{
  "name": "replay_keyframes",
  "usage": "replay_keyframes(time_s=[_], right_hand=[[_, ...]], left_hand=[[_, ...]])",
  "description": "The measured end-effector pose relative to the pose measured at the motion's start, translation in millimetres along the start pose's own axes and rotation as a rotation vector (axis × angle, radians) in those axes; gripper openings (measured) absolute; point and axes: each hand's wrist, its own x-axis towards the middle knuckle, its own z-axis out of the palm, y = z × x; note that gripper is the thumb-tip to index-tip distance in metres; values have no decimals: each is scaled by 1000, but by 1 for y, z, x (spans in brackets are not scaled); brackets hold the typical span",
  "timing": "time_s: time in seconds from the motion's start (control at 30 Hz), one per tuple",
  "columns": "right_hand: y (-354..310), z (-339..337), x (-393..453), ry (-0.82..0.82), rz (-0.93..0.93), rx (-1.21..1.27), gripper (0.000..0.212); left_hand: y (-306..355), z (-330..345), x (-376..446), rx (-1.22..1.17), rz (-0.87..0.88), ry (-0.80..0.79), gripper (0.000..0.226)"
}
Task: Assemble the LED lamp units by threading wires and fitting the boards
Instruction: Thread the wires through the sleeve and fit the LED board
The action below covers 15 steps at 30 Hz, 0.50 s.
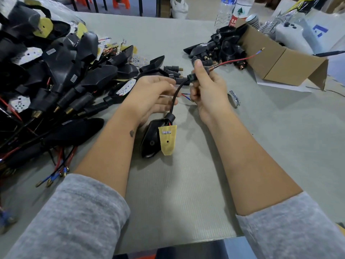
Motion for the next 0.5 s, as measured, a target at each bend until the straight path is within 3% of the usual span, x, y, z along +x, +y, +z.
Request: replay_keyframes(time_s=[0.23, 0.5], right_hand=[[-1, -1, -1, -2, 8, -26, 24], [1, 6, -4, -137, -20, -214, 27]], left_hand=[[-7, -3, 0, 127, 41, -66, 8], [-6, 4, -2, 7, 71, -2, 12]])
